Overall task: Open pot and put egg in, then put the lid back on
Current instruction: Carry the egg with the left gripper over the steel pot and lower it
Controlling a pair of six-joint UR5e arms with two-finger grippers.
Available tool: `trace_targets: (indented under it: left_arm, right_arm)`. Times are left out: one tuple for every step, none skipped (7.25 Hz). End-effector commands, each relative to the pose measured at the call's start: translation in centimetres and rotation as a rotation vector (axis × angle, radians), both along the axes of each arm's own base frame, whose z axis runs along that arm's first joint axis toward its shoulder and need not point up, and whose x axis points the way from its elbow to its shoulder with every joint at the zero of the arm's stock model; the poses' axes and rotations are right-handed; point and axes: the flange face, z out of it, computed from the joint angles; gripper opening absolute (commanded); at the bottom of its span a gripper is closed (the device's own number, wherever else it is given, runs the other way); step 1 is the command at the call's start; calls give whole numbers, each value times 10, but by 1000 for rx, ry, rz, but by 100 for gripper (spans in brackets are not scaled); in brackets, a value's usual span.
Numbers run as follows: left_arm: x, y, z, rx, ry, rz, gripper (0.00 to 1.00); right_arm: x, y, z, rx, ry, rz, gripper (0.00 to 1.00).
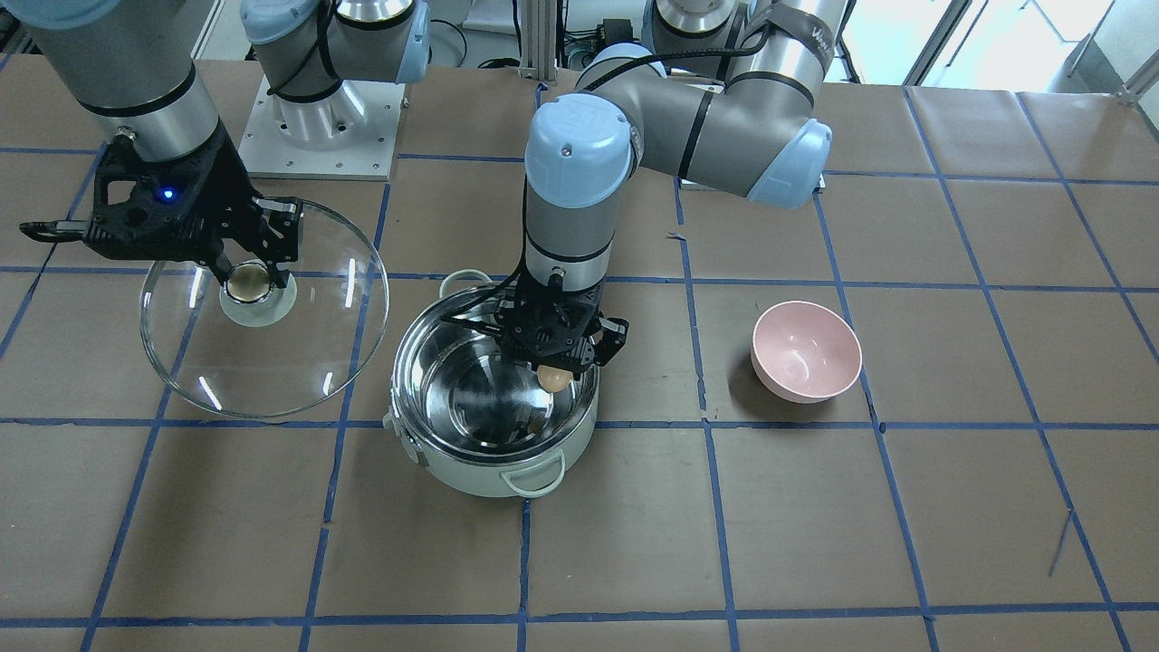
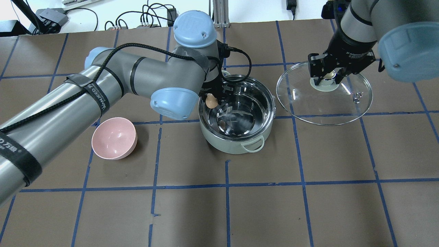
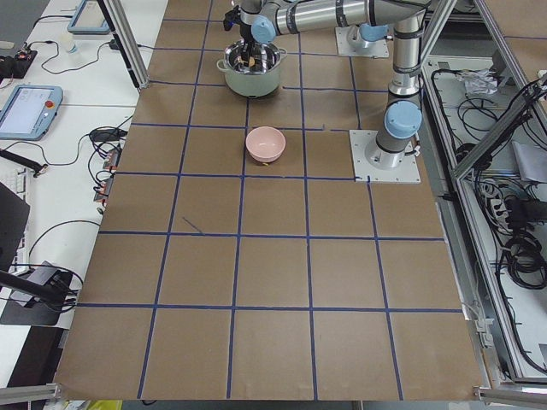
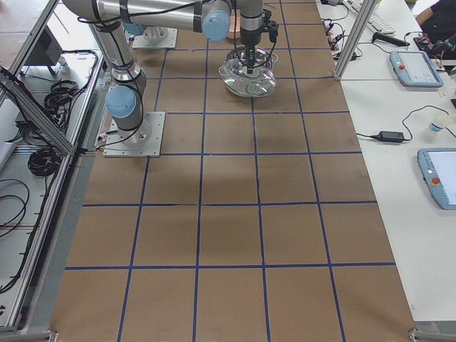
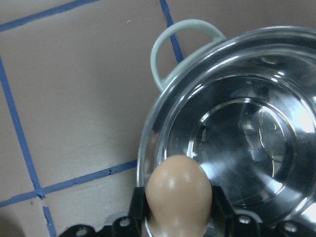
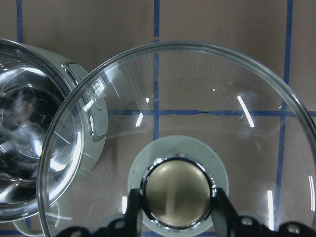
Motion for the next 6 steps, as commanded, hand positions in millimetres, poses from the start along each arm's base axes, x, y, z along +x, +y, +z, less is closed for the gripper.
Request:
trace_targets:
  left_arm:
    - [-14, 4, -23, -5, -60, -16, 12]
    - [-15, -1, -35, -23, -91, -28, 12]
    - [-16, -1, -40, -26, -111, -29, 17]
    - [-15, 0, -43, -23, -115, -29, 62]
    - [-13, 3, -39, -26, -114, -31, 71]
    - [-13, 4, -33, -34, -110, -32, 76]
  right_arm:
    - [-1, 0, 0, 1, 2, -1, 39]
    - [-1, 0, 0, 2, 2, 1, 39]
    - [-1, 0, 0, 2, 2, 1, 39]
    - [-3, 0, 0, 2, 2, 5, 39]
    - [-12, -2, -1, 4, 2, -7, 39]
    - [-16, -3, -1, 4, 1, -2, 39]
